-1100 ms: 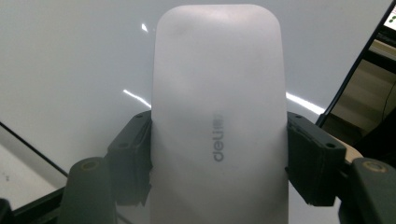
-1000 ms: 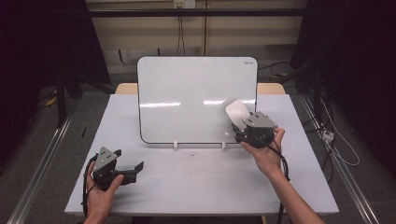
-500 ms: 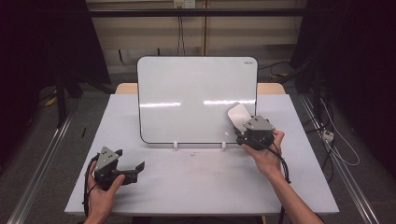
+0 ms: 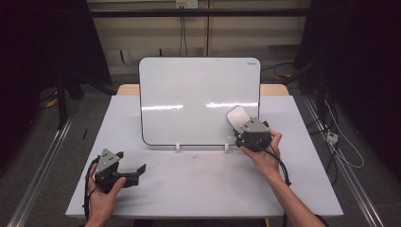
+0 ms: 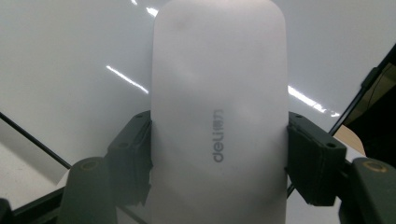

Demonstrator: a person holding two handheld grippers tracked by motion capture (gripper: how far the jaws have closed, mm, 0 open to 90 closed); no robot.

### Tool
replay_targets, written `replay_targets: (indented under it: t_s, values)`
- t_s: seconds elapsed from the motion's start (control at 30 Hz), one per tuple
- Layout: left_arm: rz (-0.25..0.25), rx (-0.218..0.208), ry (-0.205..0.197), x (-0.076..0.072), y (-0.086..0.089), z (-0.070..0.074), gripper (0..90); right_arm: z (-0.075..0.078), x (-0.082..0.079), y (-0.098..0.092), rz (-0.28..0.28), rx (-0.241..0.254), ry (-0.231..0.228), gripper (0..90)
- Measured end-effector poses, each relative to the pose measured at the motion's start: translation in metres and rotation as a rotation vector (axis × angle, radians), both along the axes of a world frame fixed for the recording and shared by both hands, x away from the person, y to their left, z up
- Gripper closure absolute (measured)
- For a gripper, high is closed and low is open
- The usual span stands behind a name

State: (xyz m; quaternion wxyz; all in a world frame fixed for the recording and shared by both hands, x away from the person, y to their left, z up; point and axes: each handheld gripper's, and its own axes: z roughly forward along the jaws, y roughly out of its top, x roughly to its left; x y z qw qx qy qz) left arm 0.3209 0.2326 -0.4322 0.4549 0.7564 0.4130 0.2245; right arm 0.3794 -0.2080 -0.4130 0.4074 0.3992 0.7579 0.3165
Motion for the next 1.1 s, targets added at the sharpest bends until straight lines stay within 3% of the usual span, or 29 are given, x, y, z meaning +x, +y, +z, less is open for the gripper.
replay_targets:
  t_s: [0.43,0.67,0.97,1.1]
  values:
    - [0.016,-0.006,0.005,0.000,0.000,0.000,4.6,0.000,0.001,0.000,-0.001,0.012,0.012,30.9]
    - [0.021,0.000,0.014,0.001,0.000,-0.001,4.6,0.000,0.003,-0.005,0.010,0.061,0.039,29.0]
    - [0.020,-0.003,0.015,0.002,0.000,-0.001,4.6,0.002,0.003,-0.010,0.019,0.138,0.060,11.8]
    - [0.021,-0.001,0.012,0.001,0.001,-0.001,4.6,0.002,0.003,-0.010,0.034,0.162,0.074,8.3]
